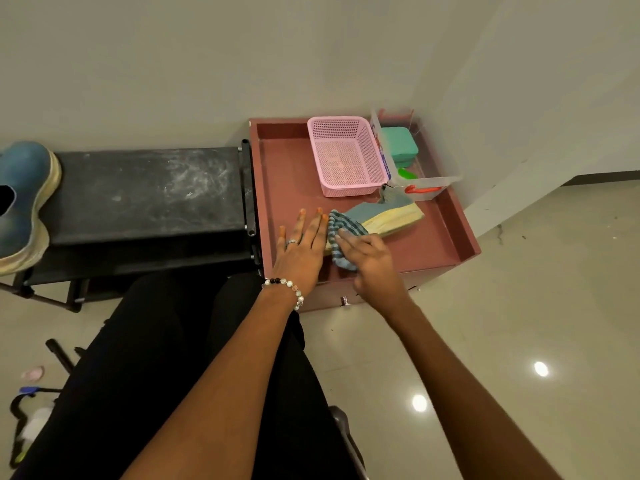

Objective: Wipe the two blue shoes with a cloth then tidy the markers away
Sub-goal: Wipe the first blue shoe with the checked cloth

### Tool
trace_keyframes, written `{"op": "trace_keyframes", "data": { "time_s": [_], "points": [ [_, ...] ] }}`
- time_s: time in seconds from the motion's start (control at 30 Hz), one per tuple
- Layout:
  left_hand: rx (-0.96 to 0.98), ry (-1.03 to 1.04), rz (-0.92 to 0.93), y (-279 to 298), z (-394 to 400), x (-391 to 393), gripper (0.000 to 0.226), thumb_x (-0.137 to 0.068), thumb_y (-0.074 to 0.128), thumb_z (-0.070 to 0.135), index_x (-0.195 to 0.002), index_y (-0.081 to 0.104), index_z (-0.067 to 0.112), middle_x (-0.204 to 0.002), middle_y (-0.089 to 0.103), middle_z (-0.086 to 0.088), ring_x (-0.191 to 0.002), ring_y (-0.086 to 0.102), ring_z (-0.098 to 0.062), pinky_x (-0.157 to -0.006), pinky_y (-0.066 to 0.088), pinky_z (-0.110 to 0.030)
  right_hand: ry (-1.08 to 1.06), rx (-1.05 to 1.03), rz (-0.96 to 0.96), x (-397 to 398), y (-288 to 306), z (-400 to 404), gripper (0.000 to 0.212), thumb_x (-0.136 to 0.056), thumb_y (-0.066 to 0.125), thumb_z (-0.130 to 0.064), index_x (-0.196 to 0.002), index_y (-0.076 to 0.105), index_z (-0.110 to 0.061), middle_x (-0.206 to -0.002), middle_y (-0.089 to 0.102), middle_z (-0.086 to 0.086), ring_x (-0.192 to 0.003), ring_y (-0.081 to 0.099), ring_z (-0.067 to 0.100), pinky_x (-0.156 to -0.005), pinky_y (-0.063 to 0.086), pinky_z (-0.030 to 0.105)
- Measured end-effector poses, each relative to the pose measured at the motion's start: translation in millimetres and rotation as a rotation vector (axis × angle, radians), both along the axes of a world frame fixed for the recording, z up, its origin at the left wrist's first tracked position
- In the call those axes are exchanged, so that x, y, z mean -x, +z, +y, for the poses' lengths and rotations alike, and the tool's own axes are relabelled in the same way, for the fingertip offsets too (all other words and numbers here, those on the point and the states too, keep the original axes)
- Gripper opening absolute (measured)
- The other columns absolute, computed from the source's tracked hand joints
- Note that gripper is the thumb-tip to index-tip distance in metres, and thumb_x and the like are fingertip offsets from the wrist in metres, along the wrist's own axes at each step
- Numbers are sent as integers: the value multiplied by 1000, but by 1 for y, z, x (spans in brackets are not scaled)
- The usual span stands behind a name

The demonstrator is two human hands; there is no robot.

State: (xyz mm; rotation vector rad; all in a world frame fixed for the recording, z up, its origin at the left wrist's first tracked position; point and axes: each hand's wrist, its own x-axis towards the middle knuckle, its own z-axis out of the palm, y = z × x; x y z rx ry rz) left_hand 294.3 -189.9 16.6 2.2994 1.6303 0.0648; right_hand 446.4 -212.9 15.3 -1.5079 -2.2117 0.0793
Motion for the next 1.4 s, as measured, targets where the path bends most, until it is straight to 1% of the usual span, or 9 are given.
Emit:
{"op": "trace_keyframes", "data": {
  "time_s": [0.17, 0.27, 0.4, 0.5, 0.7, 0.8, 0.97, 1.23, 1.4],
  "points": [
    [-46, -18, 13, -1, 0, -2, 85, -87, 40, -10, -152, -8, 16, -160, -14, 3, -146, -17, -26, -116, 3, -56, -101, 184, -378, -55, 3, 26, 73, -40, 80, 4, -111, 65, 3, -114, 66, 18, -81, 60, 40, -63, 55, 46],
    [-49, -2, 9, -2, 2, -3, 83, -89, 41, -7, -152, -7, 17, -160, -13, 3, -146, -16, -26, -116, 4, -57, -300, 242, -422, -34, -6, 34, 61, -66, 74, -4, -124, 57, 0, -131, 56, 16, -102, 54, 40, -81, 50, 45],
    [-26, 36, 1, -3, 3, -2, 82, -90, 41, -7, -152, -7, 17, -160, -14, 4, -145, -18, -26, -116, -1, -57, -559, 359, 53, 23, -1, 16, 52, -78, 49, -10, -129, 53, 0, -130, 54, 21, -110, 48, 38, -96, 39, 33],
    [25, 34, -21, -6, 5, 3, 69, -99, 37, 11, -153, -6, 17, -159, -16, 5, -145, -20, -24, -114, -7, -53, -395, 252, 260, 44, 11, -4, 49, -74, 45, 2, -120, 62, 1, -122, 60, 22, -102, 50, 38, -93, 36, 28],
    [-30, 25, -10, -3, 3, 0, 84, -89, 42, -10, -152, -7, 14, -159, -15, 4, -145, -19, -24, -114, -5, -55, 97, -12, -124, 2, 4, 4, 54, -67, 39, -9, -112, 66, 1, -120, 64, 13, -88, 40, 24, -76, 46, 32],
    [-51, 23, 0, -3, 4, -2, 89, -86, 45, -11, -153, -6, 16, -160, -12, 5, -146, -17, -24, -114, -3, -55, 119, 14, -415, -28, 11, 29, 56, -70, 35, -16, -115, 65, -1, -118, 65, 12, -93, 47, 31, -71, 52, 36],
    [-67, -5, 6, -2, 4, -2, 88, -85, 44, -12, -153, -3, 18, -160, -9, 5, -146, -15, -22, -117, 3, -56, 45, 106, -706, -66, 15, 53, 50, -64, 74, -12, -111, 67, -1, -115, 66, 16, -88, 62, 41, -65, 54, 43],
    [-63, -8, -24, 0, 2, -2, 86, -87, 44, -10, -153, -2, 19, -160, -8, 6, -146, -15, -19, -117, 7, -54, -578, 345, -608, -86, 21, 60, 53, -84, 66, -23, -132, 48, -7, -134, 50, 11, -116, 41, 36, -86, 40, 44],
    [-66, -11, -8, 0, 0, -3, 84, -87, 42, -11, -153, -2, 18, -160, -9, 6, -147, -14, -20, -117, 7, -54, -854, 438, -366, -63, 24, 69, 26, -93, 48, -17, -115, 59, -7, -119, 57, 17, -115, 44, 33, -90, 40, 41]
  ]
}}
